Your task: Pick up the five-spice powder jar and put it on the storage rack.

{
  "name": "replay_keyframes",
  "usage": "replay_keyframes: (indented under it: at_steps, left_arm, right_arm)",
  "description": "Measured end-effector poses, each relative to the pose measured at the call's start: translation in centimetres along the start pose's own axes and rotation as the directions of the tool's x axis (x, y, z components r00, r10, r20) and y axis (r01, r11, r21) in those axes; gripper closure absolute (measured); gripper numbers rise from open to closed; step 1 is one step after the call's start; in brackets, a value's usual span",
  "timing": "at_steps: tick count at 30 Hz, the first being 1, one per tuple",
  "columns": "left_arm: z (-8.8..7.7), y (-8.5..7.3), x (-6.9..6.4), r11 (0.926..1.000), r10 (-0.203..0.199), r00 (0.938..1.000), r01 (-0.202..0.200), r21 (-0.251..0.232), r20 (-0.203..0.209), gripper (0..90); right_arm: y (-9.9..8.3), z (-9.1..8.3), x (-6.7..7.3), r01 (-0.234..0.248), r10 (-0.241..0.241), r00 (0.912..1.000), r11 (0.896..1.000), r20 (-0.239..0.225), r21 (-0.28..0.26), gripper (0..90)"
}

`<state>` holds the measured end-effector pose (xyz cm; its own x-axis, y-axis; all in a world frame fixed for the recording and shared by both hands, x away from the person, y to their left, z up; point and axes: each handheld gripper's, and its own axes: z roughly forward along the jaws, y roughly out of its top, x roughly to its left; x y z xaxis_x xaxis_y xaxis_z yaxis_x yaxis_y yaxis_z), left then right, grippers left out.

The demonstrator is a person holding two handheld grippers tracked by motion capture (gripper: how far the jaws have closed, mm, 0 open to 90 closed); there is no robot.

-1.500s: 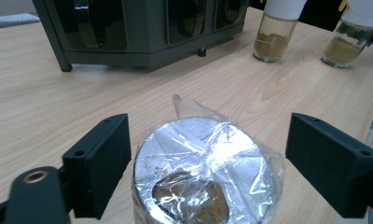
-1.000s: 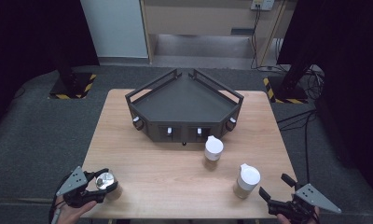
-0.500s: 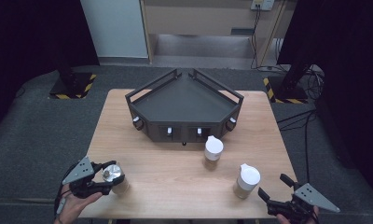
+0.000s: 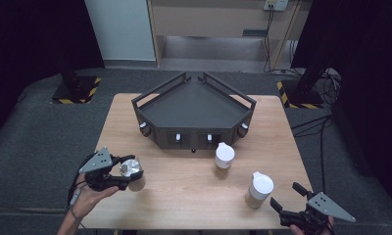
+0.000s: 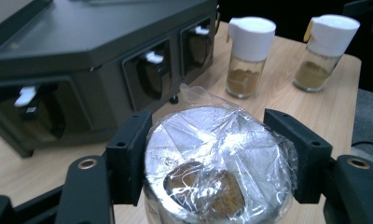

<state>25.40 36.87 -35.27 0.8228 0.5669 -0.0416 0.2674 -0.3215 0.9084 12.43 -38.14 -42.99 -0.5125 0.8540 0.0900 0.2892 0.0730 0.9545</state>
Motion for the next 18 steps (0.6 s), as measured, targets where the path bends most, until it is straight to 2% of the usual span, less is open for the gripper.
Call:
replay_keyframes:
  at_steps: [9,15,18]
  left_arm:
    - [2.1,3.5,1.1,1.0,0.006,0.9994,-0.006,0.003,0.034,34.1]
    - [2.8,5.9,1.8,0.9999,0.006,0.9995,-0.005,-0.013,0.032,34.0]
    - [3.4,7.7,2.0,0.9998,0.017,0.9996,-0.016,-0.01,0.023,34.1]
  right_arm:
    - [0.0,0.0,0.0,0.003,-0.003,1.0,1.0,-0.001,0.003,1.5]
    - [0.0,0.1,-0.1,0.005,-0.005,1.0,1.0,-0.006,0.005,1.5]
    - [0.0,0.1,-0.1,0.005,-0.005,0.9999,1.0,-0.009,0.006,1.5]
